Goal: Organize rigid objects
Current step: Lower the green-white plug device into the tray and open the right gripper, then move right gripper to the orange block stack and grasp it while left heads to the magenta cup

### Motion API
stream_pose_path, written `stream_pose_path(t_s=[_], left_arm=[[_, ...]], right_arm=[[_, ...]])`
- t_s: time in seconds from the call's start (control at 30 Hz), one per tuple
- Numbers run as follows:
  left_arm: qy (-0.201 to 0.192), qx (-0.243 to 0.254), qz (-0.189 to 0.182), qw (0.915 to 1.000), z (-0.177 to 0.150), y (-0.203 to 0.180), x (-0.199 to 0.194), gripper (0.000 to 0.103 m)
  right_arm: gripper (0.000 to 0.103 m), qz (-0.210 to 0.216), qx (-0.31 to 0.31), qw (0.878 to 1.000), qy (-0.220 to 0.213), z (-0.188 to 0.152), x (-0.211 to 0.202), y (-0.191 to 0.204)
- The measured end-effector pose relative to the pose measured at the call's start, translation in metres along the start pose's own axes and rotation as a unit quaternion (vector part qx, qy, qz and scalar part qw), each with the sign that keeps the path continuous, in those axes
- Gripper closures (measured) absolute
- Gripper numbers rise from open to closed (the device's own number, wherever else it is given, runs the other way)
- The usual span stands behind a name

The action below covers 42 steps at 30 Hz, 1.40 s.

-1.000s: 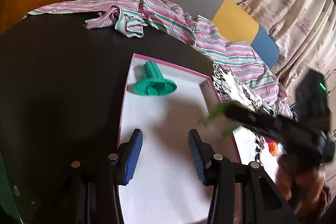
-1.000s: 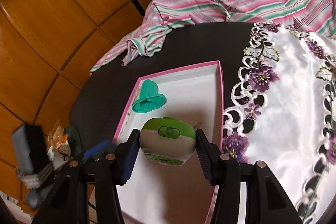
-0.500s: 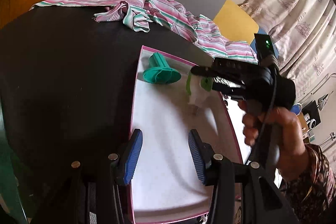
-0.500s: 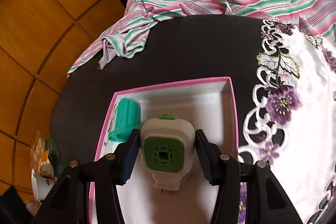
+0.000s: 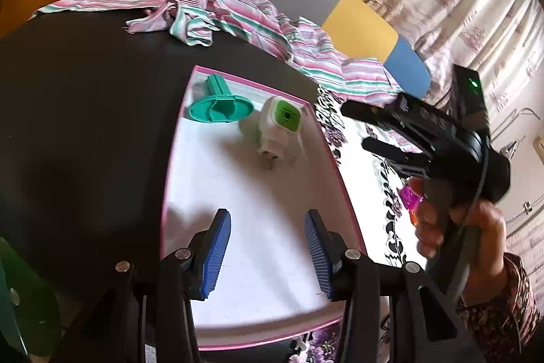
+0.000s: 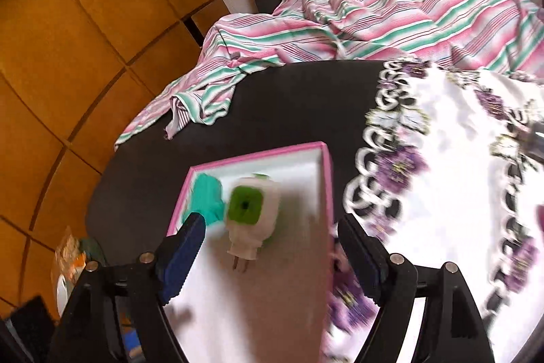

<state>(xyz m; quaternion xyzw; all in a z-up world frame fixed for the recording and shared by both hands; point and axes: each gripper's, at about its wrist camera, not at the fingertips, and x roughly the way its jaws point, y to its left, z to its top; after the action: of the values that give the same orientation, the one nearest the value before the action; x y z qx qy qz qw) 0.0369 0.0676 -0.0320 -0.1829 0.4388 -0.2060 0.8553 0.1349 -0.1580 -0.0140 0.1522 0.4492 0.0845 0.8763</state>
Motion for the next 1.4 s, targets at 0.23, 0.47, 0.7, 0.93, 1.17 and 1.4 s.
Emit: stream_pose_path(t_s=[0.23,0.47,0.7,0.93,1.17,1.4], left_arm=[[0.007,0.019,-0.013,0.9997,-0.007,-0.018,0.002,0.058],[0.025,0.048,-0.035,0.9979,-0.019,-0.043,0.009,0.058],[0.049,0.091,-0.052,0.9933,-0.031,-0.073,0.016,0.057],[0.072,0.132,-0.061,0.9868,-0.043,-0.102,0.023,0.057],[0.09,0.162,-0.07,0.9802,-0.052,-0.127,0.029,0.057],[0.099,0.186,-0.077,0.9745,-0.062,-0.144,0.03,0.057]], right_arm=[[0.022,-0.043,-0.011,0.999,-0.016,-0.027,-0.042,-0.033],[0.021,-0.076,0.009,0.997,-0.01,-0.048,-0.063,-0.074],[0.021,-0.102,0.034,0.994,0.006,-0.07,-0.072,-0.11],[0.021,-0.145,0.048,0.988,0.024,-0.081,-0.087,-0.148],[0.021,-0.192,0.1,0.976,-0.011,-0.073,-0.122,-0.204],[0.021,-0.228,0.152,0.961,-0.024,-0.071,-0.14,-0.254]])
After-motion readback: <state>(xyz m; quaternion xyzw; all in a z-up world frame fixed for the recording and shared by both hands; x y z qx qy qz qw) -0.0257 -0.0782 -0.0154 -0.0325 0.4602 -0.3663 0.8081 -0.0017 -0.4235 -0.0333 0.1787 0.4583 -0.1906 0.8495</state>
